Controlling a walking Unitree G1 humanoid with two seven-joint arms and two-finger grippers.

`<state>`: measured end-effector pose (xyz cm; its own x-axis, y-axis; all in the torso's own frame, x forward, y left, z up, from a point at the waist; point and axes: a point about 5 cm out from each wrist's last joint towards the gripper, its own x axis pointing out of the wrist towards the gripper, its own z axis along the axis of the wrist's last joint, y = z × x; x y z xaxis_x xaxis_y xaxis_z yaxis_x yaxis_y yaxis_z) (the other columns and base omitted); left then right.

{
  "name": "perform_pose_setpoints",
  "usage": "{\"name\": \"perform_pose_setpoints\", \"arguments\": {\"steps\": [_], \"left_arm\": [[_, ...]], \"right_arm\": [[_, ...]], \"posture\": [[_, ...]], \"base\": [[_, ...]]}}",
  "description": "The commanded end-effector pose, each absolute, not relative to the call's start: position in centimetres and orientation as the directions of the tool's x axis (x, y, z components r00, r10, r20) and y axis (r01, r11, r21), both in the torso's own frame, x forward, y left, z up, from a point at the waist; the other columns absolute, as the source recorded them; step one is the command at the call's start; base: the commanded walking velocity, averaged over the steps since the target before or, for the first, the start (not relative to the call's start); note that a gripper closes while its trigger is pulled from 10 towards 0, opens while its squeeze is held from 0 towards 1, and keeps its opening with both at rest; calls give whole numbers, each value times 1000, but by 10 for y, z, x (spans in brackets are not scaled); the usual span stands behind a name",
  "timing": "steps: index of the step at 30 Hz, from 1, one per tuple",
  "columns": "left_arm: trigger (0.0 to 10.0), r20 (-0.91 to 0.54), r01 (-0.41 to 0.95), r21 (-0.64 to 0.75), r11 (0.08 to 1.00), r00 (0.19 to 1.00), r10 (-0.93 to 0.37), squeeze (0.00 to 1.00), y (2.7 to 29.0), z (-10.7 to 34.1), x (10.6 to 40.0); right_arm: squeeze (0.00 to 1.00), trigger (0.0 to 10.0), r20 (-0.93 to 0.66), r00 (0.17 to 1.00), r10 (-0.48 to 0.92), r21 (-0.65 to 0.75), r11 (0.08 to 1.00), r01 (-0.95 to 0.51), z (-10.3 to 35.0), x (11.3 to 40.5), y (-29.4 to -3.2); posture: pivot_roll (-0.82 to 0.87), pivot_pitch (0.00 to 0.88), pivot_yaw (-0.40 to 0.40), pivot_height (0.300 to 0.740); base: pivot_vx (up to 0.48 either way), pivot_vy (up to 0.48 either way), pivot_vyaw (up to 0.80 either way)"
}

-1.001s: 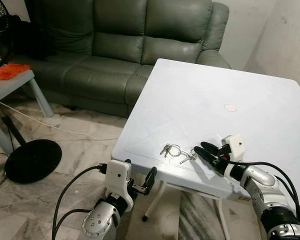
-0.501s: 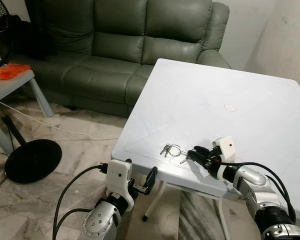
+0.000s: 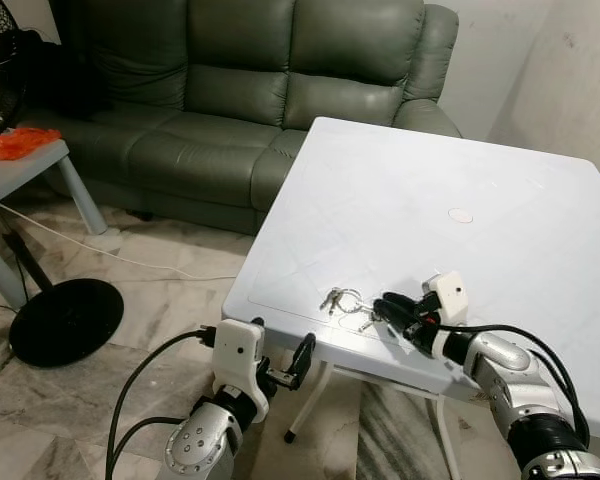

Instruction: Hang keys on a hook

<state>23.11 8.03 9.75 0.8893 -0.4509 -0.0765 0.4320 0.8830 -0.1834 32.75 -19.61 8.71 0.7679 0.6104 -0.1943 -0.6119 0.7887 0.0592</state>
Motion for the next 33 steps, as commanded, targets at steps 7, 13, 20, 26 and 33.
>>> {"name": "perform_pose_setpoints", "arguments": {"steps": [7,13,20,26,33], "left_arm": [[10000,-66,444,-178,878,885,-461,0,76,100,231],[10000,-66,445,-176,878,885,-461,0,76,100,232],[10000,-63,444,-176,879,886,-460,0,76,100,232],[10000,-62,444,-175,879,886,-460,0,76,100,232],[10000,-54,443,-174,880,888,-457,0,76,101,236]], "right_arm": [[0,0,-167,771,614,45,786,-616,94,327,-203],[0,0,-155,778,609,42,790,-611,96,328,-204],[0,0,-79,819,568,87,823,-562,104,333,-207],[0,0,20,872,489,167,858,-485,116,340,-211],[0,0,174,934,313,278,894,-352,135,347,-217]], "posture": [[94,77,-64,740],[93,77,-63,740],[95,73,-66,740],[97,63,-64,740],[93,48,-63,740]], "base": [[0,0,0],[0,0,0],[0,0,0],[0,0,0],[0,0,0]]}}
